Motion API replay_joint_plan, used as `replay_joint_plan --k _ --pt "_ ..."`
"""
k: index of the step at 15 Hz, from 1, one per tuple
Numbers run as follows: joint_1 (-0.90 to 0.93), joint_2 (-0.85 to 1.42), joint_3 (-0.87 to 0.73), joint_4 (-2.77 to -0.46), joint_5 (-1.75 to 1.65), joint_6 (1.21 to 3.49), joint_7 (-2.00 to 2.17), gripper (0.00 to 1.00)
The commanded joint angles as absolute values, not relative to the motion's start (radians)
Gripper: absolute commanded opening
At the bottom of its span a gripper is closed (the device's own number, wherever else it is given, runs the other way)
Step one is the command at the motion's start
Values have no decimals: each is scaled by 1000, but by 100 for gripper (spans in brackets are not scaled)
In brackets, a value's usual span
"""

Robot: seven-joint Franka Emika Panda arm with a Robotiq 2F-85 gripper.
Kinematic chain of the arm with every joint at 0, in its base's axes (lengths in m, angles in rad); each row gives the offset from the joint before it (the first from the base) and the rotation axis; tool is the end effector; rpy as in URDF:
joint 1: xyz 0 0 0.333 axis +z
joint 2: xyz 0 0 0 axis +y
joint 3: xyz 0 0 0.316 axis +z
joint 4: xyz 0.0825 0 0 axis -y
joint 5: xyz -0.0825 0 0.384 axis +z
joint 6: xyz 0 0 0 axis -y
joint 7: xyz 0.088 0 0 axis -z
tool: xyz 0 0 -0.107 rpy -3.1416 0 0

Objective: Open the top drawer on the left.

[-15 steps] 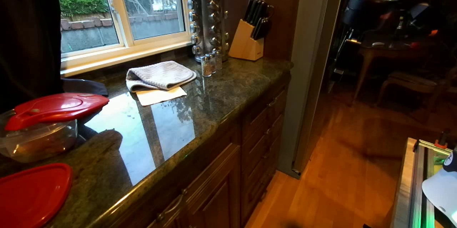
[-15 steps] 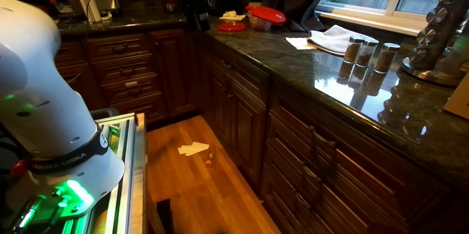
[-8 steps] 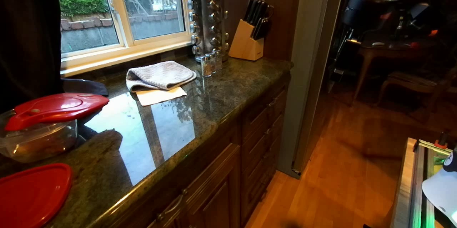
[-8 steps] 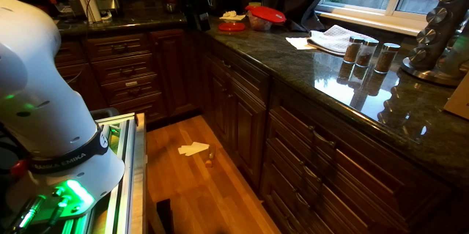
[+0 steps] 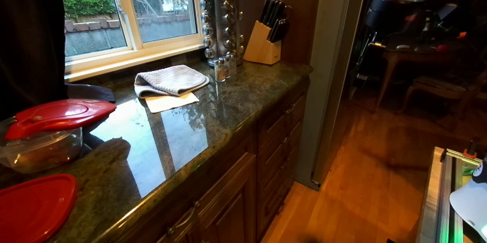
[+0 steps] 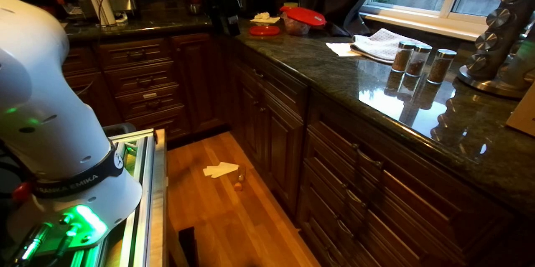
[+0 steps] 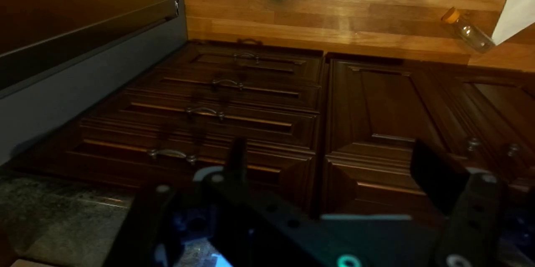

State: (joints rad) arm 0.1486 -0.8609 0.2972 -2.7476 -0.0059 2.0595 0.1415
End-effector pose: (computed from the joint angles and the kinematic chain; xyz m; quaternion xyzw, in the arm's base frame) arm 0.2846 0.1329 0.4603 0.9845 0.1105 0.0999 0.0928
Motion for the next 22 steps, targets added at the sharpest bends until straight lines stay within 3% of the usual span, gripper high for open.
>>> replay_joint_plan --k 1,8,16,22 --pt "212 -742 259 -2727 -4 2046 39 100" --pt "321 -463 284 -2704 -17 2125 -105 100" --pt "385 -133 379 -2522 -185 2129 -204 100" --pt "387 -96 385 -2483 -240 2142 -224 100"
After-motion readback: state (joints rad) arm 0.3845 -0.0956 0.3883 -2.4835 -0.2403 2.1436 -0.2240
